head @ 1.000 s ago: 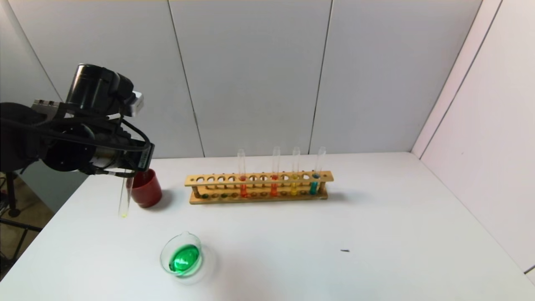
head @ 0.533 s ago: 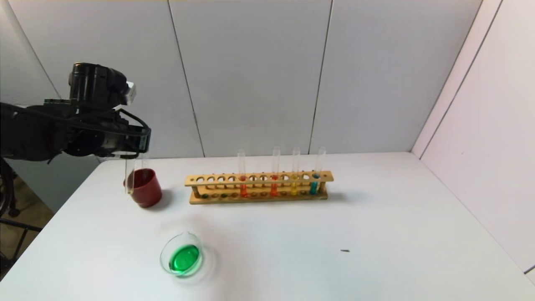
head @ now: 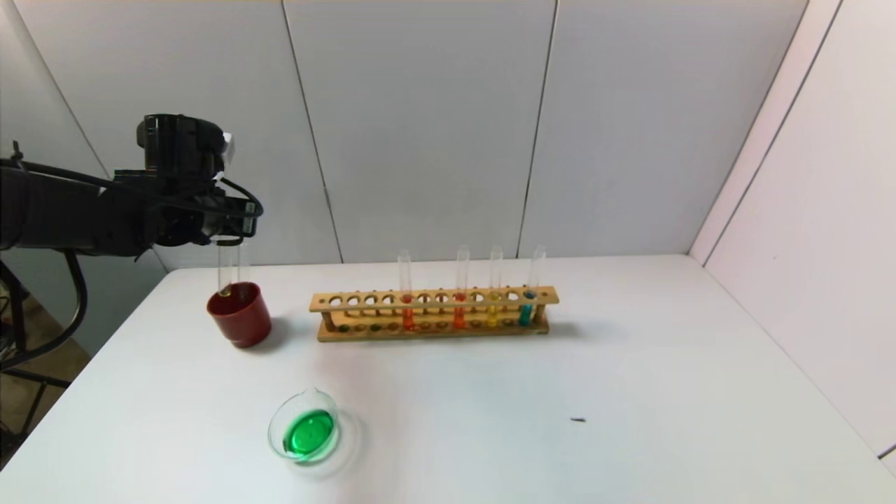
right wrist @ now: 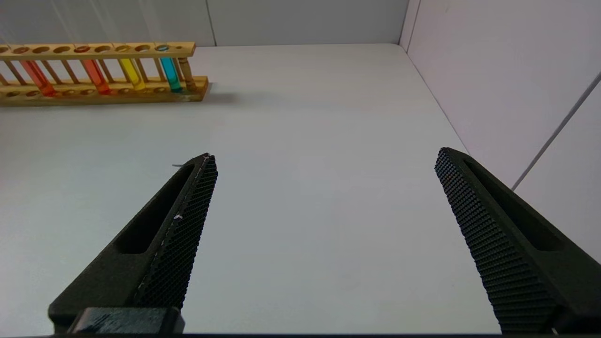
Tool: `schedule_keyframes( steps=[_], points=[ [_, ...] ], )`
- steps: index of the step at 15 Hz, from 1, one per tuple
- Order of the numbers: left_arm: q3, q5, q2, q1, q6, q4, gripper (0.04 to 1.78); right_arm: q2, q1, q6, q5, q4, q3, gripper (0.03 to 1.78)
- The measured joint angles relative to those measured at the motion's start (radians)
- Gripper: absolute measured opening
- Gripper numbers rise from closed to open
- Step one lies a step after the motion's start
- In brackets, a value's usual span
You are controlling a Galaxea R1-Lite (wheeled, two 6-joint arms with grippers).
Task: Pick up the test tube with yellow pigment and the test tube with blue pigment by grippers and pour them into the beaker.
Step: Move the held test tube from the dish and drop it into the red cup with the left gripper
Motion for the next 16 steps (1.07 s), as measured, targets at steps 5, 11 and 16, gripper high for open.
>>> schedule_keyframes(
  steps=[5, 11, 16],
  points=[
    [0.010, 0.000, 0.036, 0.006, -0.013, -0.001, 0.30, 0.000, 0.000, 0.000, 0.000, 0.000, 0.000, 1.70],
    [0.100, -0.002, 0.036, 0.001, -0.013, -0.074, 0.30, 0.000, 0.000, 0.000, 0.000, 0.000, 0.000, 1.70],
    [0.201, -0.004, 0.027, 0.000, -0.013, -0.150, 0.33, 0.000, 0.000, 0.000, 0.000, 0.000, 0.000, 1.70]
  ],
)
